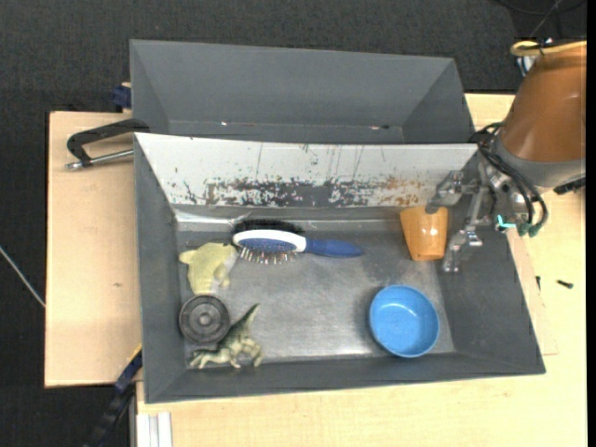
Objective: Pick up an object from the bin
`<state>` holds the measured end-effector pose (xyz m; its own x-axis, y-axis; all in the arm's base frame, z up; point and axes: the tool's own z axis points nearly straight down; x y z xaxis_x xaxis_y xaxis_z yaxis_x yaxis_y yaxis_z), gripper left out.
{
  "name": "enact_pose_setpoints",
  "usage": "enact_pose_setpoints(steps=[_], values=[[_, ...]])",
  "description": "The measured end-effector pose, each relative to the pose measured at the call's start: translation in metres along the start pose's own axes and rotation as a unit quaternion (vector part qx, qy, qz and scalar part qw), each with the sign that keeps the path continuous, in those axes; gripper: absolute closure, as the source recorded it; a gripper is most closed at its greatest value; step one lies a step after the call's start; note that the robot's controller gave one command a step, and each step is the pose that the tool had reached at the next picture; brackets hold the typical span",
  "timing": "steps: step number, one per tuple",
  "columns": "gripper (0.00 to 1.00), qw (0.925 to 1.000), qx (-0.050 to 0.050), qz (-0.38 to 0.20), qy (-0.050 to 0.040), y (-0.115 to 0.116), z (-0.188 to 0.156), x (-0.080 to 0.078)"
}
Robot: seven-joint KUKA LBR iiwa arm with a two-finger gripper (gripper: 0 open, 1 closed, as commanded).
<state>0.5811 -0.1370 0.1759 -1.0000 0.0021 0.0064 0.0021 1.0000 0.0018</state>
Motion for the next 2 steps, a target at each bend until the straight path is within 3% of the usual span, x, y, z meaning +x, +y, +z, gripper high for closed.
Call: enact_pose_setpoints(steps=[1,2], values=[[0.0,0.9799,0.001,-0.199,-0.0043,0.042,0.104,0.067],[0.0,0.9291,0.001,-0.37,-0.0036,0.077,0.075,0.082]])
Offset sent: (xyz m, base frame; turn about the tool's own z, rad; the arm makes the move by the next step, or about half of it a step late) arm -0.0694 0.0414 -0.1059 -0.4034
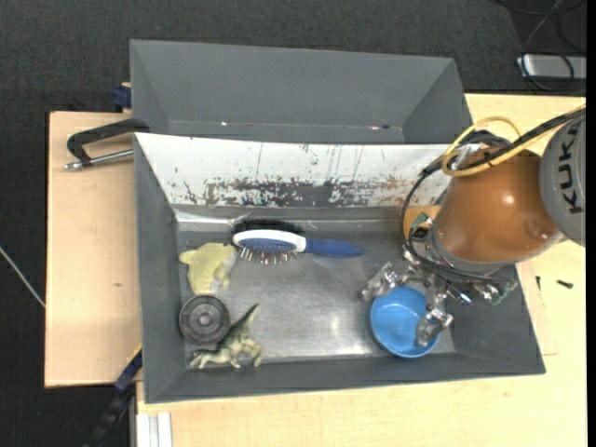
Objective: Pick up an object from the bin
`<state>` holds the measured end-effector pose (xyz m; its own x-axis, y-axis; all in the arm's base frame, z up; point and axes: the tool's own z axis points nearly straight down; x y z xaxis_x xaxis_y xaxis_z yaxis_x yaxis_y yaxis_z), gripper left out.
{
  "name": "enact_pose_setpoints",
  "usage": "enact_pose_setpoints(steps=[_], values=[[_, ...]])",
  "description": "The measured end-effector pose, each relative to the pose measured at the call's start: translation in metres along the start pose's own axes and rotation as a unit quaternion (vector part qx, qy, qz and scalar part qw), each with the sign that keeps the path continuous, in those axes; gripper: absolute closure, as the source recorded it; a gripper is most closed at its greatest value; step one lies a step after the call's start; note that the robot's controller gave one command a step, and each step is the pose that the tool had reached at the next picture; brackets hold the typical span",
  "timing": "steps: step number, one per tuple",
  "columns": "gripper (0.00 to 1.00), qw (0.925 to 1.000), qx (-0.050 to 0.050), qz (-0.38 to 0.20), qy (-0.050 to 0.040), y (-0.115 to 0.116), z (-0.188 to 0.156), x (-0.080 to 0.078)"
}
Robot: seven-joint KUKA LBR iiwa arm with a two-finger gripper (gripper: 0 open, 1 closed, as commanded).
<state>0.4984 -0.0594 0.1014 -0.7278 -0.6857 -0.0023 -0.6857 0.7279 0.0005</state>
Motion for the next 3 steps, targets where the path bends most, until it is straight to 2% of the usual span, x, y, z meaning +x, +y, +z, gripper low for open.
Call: enact_pose_setpoints(steps=[1,2,3], values=[[0.0,0.9704,0.002,-0.242,-0.0018,0.013,-0.009,-0.014],[0.0,0.9172,0.002,-0.398,-0.0028,-0.018,0.028,0.007],[0.0,0.9176,0.001,-0.397,-0.0014,-0.017,0.027,0.005]])
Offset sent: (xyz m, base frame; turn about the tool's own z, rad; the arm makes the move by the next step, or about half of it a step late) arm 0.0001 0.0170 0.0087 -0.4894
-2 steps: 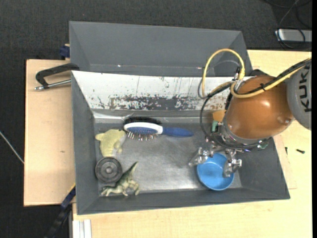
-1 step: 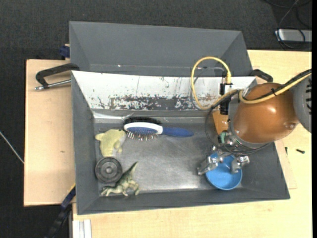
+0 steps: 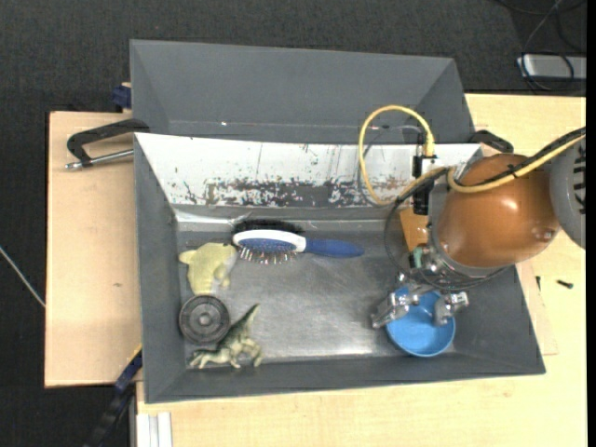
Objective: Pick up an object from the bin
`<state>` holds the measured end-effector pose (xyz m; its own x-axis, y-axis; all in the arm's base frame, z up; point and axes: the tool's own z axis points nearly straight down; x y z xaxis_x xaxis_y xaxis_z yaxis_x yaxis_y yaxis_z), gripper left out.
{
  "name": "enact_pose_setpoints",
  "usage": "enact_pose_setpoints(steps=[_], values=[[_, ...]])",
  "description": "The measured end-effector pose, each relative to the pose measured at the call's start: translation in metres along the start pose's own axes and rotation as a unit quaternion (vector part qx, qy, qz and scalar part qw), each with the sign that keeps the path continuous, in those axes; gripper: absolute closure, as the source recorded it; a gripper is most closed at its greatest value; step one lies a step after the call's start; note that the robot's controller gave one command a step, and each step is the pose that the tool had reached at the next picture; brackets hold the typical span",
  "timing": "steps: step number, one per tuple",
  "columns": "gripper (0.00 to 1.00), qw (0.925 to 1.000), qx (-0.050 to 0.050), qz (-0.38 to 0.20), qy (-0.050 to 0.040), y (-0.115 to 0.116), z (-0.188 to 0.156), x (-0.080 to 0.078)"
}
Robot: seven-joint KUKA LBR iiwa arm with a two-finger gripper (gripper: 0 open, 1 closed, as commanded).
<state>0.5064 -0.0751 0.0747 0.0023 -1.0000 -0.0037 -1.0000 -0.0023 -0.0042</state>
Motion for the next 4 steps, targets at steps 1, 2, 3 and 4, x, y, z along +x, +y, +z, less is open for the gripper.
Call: enact_pose_setpoints(steps=[1,2,3,4], values=[[1.0,1.0,0.001,0.0,-0.0012,-0.001,-0.002,-0.002],[1.0,1.0,0.001,0.001,-0.0004,-0.002,-0.02,-0.005],[1.0,1.0,0.002,0.003,0.0004,-0.004,-0.046,-0.007],[1.0,1.0,0.002,0.004,0.0008,-0.006,-0.074,-0.008]])
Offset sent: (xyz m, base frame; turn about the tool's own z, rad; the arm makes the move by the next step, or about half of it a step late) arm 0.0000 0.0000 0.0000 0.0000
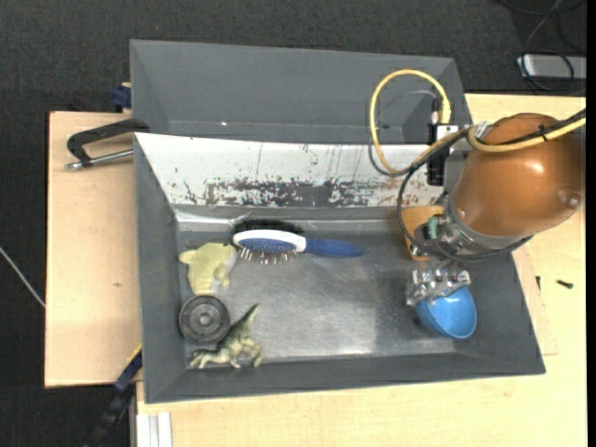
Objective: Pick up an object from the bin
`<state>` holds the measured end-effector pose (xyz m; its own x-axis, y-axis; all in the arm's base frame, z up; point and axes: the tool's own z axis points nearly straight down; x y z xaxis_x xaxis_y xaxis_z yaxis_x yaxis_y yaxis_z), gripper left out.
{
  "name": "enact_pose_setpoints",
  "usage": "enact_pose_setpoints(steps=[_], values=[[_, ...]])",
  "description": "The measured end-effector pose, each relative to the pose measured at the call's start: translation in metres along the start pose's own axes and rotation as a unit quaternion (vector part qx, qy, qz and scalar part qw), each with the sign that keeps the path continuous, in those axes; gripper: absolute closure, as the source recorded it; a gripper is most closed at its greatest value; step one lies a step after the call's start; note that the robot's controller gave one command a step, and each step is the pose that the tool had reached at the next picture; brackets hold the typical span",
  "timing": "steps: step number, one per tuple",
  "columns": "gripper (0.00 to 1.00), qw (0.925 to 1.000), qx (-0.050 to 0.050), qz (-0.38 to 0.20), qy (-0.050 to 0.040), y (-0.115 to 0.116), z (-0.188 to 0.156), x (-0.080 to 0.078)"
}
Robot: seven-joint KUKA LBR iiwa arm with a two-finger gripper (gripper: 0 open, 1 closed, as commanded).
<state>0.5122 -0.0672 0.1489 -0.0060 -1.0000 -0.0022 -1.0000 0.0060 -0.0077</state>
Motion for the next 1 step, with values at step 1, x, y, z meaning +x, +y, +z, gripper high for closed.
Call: enact_pose_setpoints(steps=[1], values=[[1.0,1.0,0.0,0.002,0.0001,-0.0022,-0.0303,-0.001]])
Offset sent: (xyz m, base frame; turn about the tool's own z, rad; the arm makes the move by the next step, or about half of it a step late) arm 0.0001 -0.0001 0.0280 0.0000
